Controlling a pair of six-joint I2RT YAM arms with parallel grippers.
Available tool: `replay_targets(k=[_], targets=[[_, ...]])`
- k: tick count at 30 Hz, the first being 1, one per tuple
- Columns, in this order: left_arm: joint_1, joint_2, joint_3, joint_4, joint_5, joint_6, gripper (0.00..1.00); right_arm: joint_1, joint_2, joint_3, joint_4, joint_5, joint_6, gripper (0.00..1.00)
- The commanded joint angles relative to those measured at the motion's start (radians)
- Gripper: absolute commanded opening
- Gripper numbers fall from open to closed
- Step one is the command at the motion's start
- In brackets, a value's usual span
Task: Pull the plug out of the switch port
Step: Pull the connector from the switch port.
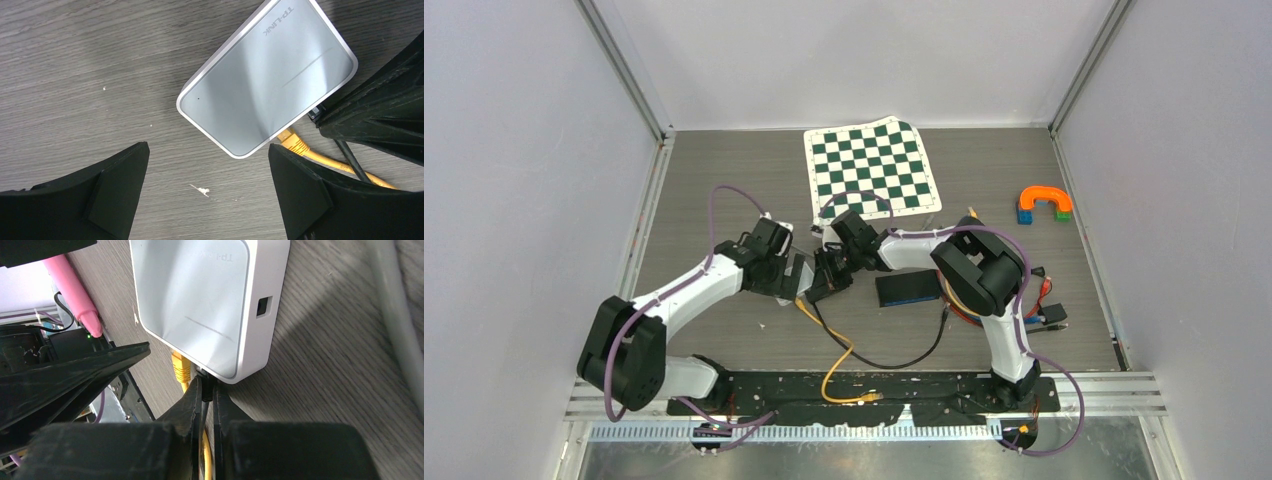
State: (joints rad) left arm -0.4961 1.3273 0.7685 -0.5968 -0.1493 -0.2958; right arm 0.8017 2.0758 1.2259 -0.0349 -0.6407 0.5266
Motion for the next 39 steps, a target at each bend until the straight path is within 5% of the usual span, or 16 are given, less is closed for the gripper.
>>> replay_targets(k=[1,16,39], targets=[[-0.011,0.021,0.068,-0.017,-0.006,0.070,0.93,-0.007,0.007,0.012,-0.041,0.036,-0.021,0.05],[-0.018,0.148,0.137,-0.035,0.094,0.049,0.93,-0.008,-0.015,-0.028,0.068,-0.016,0.061,0.05],[-0.015,0.234,0.078,0.028,-0.040,-0.176,0.92,-0.005,-0.057,-0.093,0.074,-0.075,0.025,0.05]])
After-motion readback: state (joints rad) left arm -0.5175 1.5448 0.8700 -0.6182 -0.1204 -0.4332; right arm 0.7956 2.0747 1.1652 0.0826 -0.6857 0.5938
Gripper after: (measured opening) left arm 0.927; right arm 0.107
